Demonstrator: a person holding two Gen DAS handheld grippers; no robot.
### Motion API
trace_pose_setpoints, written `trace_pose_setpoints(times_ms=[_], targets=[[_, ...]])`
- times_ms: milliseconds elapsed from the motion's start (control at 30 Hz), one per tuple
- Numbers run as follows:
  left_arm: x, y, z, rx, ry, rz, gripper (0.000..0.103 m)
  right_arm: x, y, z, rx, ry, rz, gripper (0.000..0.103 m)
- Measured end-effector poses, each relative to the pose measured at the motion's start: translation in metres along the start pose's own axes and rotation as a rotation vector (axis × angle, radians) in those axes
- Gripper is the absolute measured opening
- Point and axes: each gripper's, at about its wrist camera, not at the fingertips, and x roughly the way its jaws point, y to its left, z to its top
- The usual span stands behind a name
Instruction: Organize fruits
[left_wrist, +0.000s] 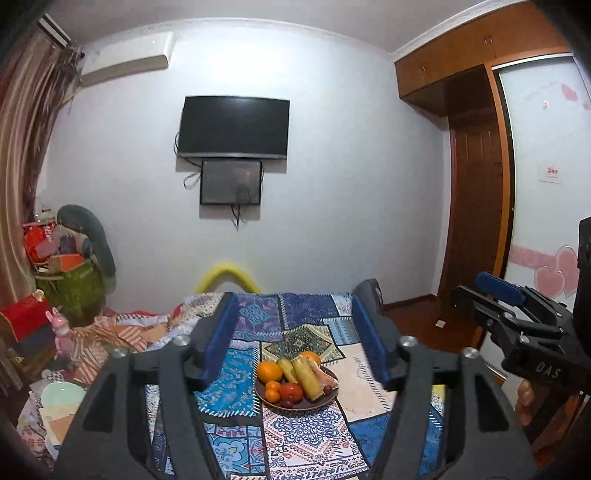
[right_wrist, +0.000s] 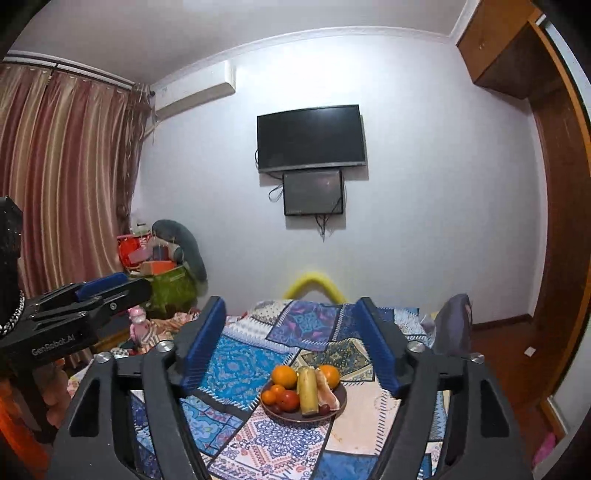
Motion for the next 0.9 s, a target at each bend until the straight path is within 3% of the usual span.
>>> trace_pose_setpoints(times_ms=[33,100,133,200,367,900], targets=[[-0.001,0.0,0.0,-0.002,-0.003,0.003,0.075,0.0,0.001,-0.001,0.005,-0.006,-0.004,0.082],[-0.003,0.0,-0.002,0.001,-0.008,0.013,0.091,-0.002,0.002,-0.002,0.012,-0.023,-0.027,0.091],[-0.004,0.0,-0.002,0.004,-0.011,0.018,0.093,-0.002,0.002,-0.002,0.014,-0.029,-0.036,0.098],[-0.003,0.0,-0.003,0.004,-0.008,0.023,0.096,-0.004,0.003,-0.003,0.016,-0.041,-0.057,0.103],[-0.006,-0.005,-0.008,0.02,-0.017,0.039,0.101,-0.007,0.005,-0.005,-0.001,-0.036,-0.092,0.103],[-0.01,-0.007,-0.013,0.025,-0.018,0.027,0.102,-0.018,0.003,-0.009,0.005,-0.026,-0.094,0.103]])
